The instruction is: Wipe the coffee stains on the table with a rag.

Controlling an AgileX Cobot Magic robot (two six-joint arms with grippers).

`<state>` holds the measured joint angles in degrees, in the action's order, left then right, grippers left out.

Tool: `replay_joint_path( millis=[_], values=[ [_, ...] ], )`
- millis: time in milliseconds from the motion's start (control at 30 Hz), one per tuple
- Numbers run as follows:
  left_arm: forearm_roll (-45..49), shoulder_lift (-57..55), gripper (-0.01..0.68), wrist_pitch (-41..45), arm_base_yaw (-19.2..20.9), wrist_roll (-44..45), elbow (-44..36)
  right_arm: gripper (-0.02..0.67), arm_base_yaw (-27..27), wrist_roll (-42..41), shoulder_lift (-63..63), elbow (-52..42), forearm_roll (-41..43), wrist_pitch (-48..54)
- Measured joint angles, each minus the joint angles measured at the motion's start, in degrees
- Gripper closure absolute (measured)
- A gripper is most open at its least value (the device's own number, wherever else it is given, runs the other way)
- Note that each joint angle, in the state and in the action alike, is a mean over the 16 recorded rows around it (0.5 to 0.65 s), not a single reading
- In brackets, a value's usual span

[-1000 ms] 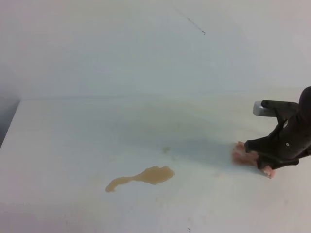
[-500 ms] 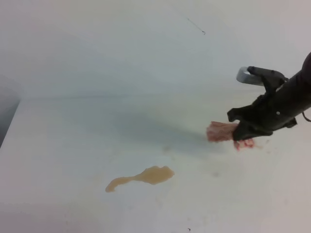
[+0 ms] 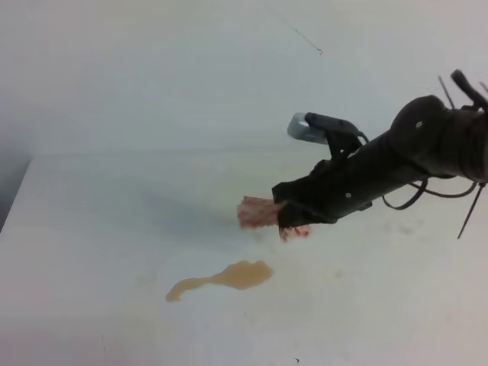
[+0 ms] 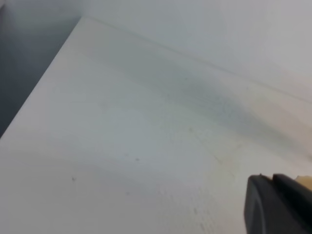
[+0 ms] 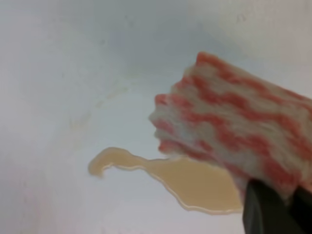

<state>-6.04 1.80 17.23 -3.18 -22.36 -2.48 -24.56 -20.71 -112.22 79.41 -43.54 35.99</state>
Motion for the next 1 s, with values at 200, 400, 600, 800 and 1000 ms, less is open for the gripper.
replay_joint_path(
  millis=[200,400,600,800,1000],
  values=[
    [-0.03,0.00,0.672,0.00,0.00,0.04,0.00,0.649,-2.10,1.35,-5.14,0.00,-2.99,-1.19],
    [-0.07,-0.11,0.672,0.00,0.01,0.04,0.00,0.649,-3.66,1.07,-9.01,0.00,-7.03,-0.86],
    [-0.11,-0.11,0.672,0.00,0.01,-0.01,0.00,0.649,-4.87,-0.03,-10.56,0.00,-11.62,-1.03],
    [-0.11,0.00,0.672,0.00,0.00,-0.06,0.00,0.649,-5.56,-2.24,-10.80,0.00,-16.37,-1.43],
    [-0.11,0.00,0.672,0.00,0.00,-0.07,0.00,0.649,-6.32,-4.98,-10.80,0.00,-21.27,-1.72]
  ],
)
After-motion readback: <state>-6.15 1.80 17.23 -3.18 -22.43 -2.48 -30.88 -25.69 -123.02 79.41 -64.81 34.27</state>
